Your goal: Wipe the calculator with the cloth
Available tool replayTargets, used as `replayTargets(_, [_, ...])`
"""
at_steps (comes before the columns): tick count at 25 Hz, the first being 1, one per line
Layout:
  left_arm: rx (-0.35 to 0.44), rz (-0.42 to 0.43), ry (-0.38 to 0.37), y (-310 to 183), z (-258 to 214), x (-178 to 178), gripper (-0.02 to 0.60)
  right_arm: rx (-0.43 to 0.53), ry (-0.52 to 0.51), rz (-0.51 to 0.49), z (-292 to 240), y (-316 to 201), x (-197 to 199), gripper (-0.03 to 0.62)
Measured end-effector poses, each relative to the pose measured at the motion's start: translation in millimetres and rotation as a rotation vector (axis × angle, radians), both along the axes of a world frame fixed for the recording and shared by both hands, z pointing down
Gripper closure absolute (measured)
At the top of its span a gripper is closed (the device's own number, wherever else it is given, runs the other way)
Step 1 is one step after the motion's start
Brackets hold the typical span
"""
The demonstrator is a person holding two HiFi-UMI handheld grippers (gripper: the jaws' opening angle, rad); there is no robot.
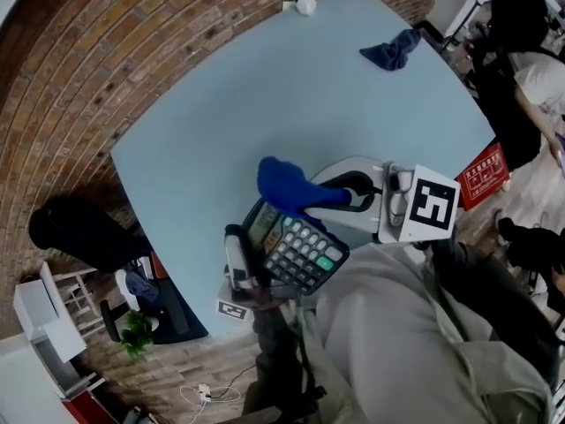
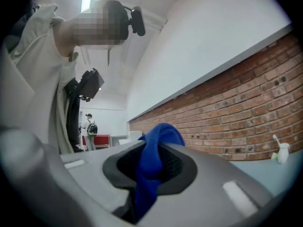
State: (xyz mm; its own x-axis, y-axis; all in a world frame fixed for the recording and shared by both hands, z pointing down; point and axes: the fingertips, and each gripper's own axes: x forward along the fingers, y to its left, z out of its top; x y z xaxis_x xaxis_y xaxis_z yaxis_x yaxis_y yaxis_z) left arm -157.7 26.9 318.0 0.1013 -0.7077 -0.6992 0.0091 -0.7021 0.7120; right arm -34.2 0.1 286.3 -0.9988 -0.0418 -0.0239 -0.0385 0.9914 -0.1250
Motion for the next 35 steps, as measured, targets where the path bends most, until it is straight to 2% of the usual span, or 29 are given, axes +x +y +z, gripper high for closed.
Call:
replayTargets(4, [-0.049,-0.103,-0.002,3,8,-24,0.543,0.021,0.070,-0.087,10,29,20,0.534])
replayTargets(7, [-0.085,-0.179,0.033,2,14,-48,0.543,0.014,0.121,-0.106,16,48,27,0.534])
replayTargets(10, [-0.121,-0.246,0.081,-2,22,-61,0.543,0.061,0.170,-0.208,23,80,17,0.534])
replayTargets(13, [-0.144,-0.238,0.085,-9,26,-51,0.543,0.133,0.263,-0.339,40,116,-1,0.534])
replayTargets(15, [-0.152,-0.223,0.103,-11,27,-44,0.543,0.167,0.283,-0.374,42,124,-5,0.534])
replayTargets(18, [-0.148,-0.220,0.132,-9,27,-45,0.541,0.190,0.252,-0.295,32,101,7,0.534])
replayTargets(22, [-0.148,-0.232,0.111,-6,27,-47,0.541,0.165,0.214,-0.036,21,44,29,0.534])
replayTargets(24, [-0.161,-0.249,0.119,-7,29,-47,0.541,0.139,0.187,0.010,17,38,27,0.534])
replayTargets(27, [-0.201,-0.292,0.135,-7,36,-50,0.543,0.144,0.202,-0.103,23,71,8,0.534])
replayTargets(29, [-0.228,-0.318,0.116,-7,39,-51,0.543,0.186,0.277,-0.228,39,103,-5,0.534])
replayTargets(31, [-0.244,-0.333,0.089,-7,39,-51,0.543,0.213,0.321,-0.308,50,123,-12,0.534])
replayTargets(33, [-0.241,-0.340,0.085,-5,37,-52,0.543,0.209,0.308,-0.305,50,121,-11,0.534])
replayTargets(35, [-0.234,-0.344,0.088,-3,36,-53,0.543,0.211,0.284,-0.246,44,101,-4,0.534])
